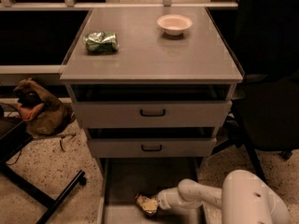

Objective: Place orange can into bottom drawer

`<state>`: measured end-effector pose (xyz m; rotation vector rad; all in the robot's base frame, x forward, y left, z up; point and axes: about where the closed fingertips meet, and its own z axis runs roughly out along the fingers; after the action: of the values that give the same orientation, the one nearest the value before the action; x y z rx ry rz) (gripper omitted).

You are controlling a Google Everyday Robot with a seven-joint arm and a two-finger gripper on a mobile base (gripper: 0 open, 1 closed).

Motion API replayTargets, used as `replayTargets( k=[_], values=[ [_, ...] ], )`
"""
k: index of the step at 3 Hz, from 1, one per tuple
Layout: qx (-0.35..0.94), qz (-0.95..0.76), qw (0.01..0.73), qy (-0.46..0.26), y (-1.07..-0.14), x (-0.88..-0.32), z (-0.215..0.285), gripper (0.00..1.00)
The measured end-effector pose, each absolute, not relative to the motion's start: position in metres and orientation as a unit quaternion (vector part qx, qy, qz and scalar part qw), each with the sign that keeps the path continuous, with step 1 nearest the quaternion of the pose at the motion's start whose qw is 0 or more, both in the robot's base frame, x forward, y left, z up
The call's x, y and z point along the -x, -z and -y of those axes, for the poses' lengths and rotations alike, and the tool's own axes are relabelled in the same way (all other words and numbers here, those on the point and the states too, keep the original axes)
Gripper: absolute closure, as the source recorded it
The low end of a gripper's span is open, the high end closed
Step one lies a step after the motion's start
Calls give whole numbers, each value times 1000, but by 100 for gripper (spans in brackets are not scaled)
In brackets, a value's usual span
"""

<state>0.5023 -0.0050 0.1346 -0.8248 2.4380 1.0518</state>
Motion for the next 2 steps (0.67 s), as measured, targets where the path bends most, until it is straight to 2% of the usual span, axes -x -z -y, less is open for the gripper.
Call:
replayTargets(
  k=[2],
  values=[
    [292, -863, 180, -372, -135, -502, 5, 12]
  ],
)
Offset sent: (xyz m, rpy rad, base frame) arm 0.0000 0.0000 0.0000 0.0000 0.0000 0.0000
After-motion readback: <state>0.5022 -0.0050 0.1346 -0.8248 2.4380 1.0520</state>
